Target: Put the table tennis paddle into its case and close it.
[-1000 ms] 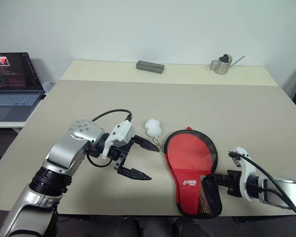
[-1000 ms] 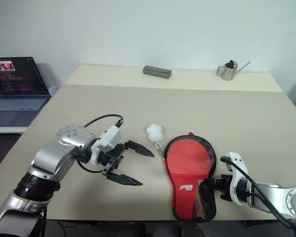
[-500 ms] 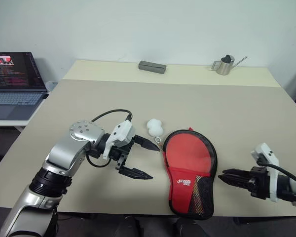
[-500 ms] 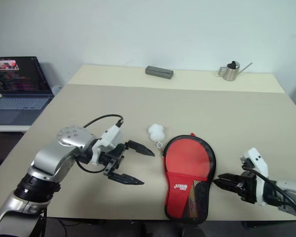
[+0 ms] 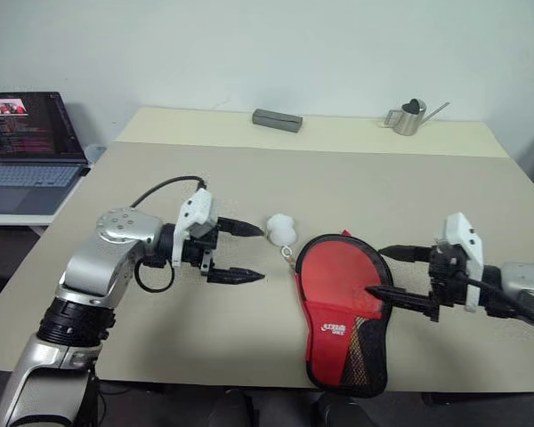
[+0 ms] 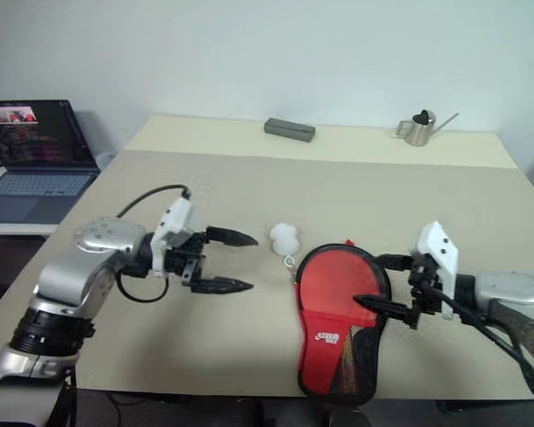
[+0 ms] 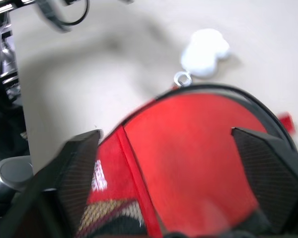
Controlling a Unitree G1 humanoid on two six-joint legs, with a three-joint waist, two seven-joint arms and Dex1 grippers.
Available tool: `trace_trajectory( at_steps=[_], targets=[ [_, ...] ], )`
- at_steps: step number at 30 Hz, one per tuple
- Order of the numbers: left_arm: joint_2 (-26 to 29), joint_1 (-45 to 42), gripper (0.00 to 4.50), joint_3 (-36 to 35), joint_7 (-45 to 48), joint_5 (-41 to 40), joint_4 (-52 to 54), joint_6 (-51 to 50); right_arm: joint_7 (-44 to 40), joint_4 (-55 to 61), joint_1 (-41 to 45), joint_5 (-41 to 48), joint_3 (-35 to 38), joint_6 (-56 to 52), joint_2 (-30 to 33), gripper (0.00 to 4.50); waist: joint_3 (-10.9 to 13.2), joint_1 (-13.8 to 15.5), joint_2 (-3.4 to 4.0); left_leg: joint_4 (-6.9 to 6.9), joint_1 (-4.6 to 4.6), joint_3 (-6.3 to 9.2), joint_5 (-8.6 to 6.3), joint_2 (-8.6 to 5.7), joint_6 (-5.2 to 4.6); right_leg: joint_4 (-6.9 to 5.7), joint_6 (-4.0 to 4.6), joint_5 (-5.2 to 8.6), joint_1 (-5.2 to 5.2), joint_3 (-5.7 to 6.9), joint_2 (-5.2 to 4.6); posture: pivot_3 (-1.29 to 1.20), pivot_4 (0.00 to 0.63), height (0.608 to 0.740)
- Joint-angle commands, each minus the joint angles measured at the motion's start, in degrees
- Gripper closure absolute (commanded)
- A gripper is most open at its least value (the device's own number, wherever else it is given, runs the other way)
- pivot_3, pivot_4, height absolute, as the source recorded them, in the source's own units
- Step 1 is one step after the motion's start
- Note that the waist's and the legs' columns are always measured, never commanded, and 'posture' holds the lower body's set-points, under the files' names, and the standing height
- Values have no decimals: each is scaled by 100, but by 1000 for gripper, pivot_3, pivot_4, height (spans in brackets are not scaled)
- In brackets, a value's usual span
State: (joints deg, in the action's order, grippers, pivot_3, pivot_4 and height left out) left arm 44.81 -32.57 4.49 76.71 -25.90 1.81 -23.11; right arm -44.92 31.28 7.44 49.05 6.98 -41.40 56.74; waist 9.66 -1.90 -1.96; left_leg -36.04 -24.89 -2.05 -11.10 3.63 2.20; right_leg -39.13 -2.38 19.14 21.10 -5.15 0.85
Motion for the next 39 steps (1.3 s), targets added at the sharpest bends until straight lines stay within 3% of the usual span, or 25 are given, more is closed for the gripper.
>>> trace_trajectory(
  at_steps=[1,18,26,39],
  targets=[
    [178,-31,0,-374,-221,67,-9,81,-159,18,176,-295,-96,256,-146,44,0,6,0,-1,0,-1,0,0,0,0,0,0,0,1,0,0,150,740],
    [281,788,0,-876,-1357,-38,727,-591,-479,-908,1394,-1607,-1207,678,-1248,44,0,7,1,-1,2,-3,0,5,0,-21,1,0,8,3,-4,0,150,740],
    [68,538,0,-646,-1344,95,357,-478,-569,-1743,1439,-2532,-1833,1610,-2079,44,1,7,2,-2,6,-10,0,0,1,-33,1,0,13,1,-3,0,150,740],
    [10,-56,0,-314,-1269,478,-409,-437,-1062,-3414,1463,-3464,-2195,2907,-2682,44,0,4,2,-4,6,-19,1,-1,1,-44,2,0,21,-2,0,0,150,740]
  ],
)
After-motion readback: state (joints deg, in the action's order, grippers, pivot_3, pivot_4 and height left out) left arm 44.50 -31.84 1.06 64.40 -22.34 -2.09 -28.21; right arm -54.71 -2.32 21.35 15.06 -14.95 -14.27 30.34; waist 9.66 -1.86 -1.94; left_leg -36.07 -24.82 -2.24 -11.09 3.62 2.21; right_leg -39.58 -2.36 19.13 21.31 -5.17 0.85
